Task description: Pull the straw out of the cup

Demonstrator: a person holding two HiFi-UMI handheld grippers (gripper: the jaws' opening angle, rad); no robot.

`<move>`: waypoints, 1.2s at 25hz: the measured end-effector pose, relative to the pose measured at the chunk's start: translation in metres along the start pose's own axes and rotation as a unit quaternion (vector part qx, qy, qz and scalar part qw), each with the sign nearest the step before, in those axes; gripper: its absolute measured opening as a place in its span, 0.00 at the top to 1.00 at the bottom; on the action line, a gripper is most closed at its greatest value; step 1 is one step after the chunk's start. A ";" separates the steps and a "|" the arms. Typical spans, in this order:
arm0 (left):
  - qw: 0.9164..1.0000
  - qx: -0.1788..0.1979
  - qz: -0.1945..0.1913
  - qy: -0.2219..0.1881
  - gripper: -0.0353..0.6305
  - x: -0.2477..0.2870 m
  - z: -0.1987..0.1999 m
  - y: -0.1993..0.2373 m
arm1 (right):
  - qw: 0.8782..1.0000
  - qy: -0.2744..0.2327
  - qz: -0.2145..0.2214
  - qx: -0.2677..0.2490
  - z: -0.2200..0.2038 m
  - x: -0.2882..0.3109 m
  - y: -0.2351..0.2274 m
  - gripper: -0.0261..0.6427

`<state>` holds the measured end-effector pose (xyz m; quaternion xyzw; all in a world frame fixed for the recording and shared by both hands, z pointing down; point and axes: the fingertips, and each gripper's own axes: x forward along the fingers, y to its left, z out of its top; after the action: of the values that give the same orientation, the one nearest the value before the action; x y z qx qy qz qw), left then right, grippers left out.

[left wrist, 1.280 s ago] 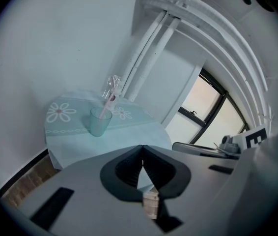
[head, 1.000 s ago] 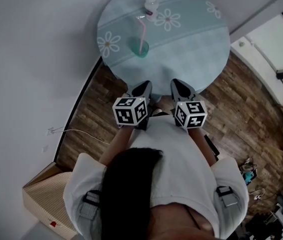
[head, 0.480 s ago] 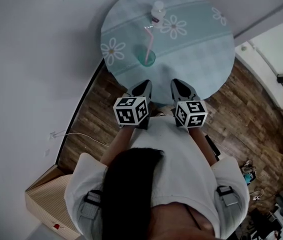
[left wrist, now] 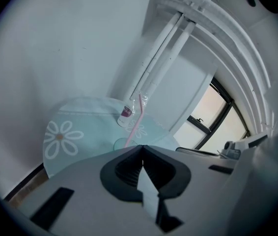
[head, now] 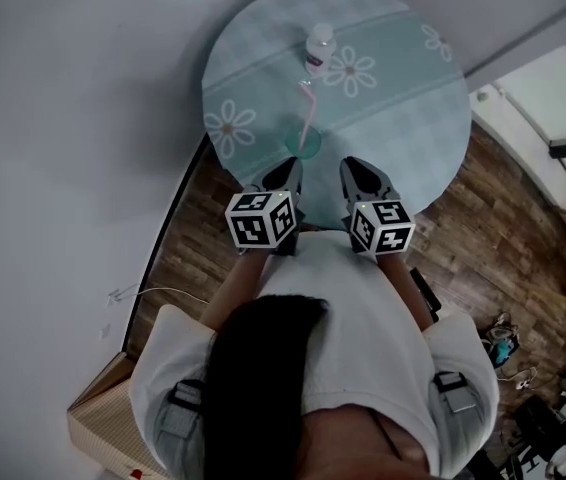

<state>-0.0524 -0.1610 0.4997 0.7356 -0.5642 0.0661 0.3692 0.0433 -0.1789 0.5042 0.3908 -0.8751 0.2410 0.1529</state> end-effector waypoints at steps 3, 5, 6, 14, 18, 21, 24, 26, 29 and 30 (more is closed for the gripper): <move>1.000 -0.003 -0.004 0.003 0.93 0.008 0.011 0.013 | 1.000 -0.001 -0.009 0.010 0.006 0.013 -0.002 0.90; 1.000 -0.004 -0.005 0.006 0.93 0.012 0.017 0.020 | 1.000 -0.003 -0.015 0.016 0.010 0.022 -0.004 0.90; 1.000 -0.005 -0.006 0.008 0.93 0.014 0.019 0.024 | 1.000 -0.003 -0.016 0.019 0.012 0.025 -0.004 0.90; 0.999 0.009 -0.012 0.030 0.93 0.024 0.032 0.041 | 0.999 0.003 -0.023 0.035 0.024 0.048 -0.001 0.90; 0.999 0.002 -0.015 0.035 0.93 0.028 0.033 0.048 | 0.999 -0.001 -0.029 0.038 0.026 0.053 -0.002 0.90; 0.999 0.010 -0.023 0.042 0.93 0.032 0.034 0.049 | 0.999 -0.002 -0.031 0.043 0.028 0.055 -0.003 0.83; 0.998 0.021 -0.028 0.049 0.93 0.036 0.036 0.050 | 0.999 -0.002 -0.028 0.043 0.032 0.060 -0.004 0.76; 0.998 0.022 -0.029 0.051 0.93 0.037 0.036 0.050 | 0.999 -0.002 -0.027 0.037 0.035 0.064 -0.005 0.74; 0.998 0.022 -0.026 0.054 0.93 0.037 0.035 0.053 | 0.999 -0.001 -0.024 0.032 0.037 0.070 -0.005 0.70; 0.998 0.022 -0.025 0.055 0.93 0.037 0.035 0.054 | 0.999 0.000 -0.024 0.030 0.038 0.072 -0.006 0.69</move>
<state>-0.0983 -0.2168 0.5187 0.7528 -0.5229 0.1097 0.3846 -0.0020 -0.2467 0.5066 0.4160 -0.8580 0.2633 0.1467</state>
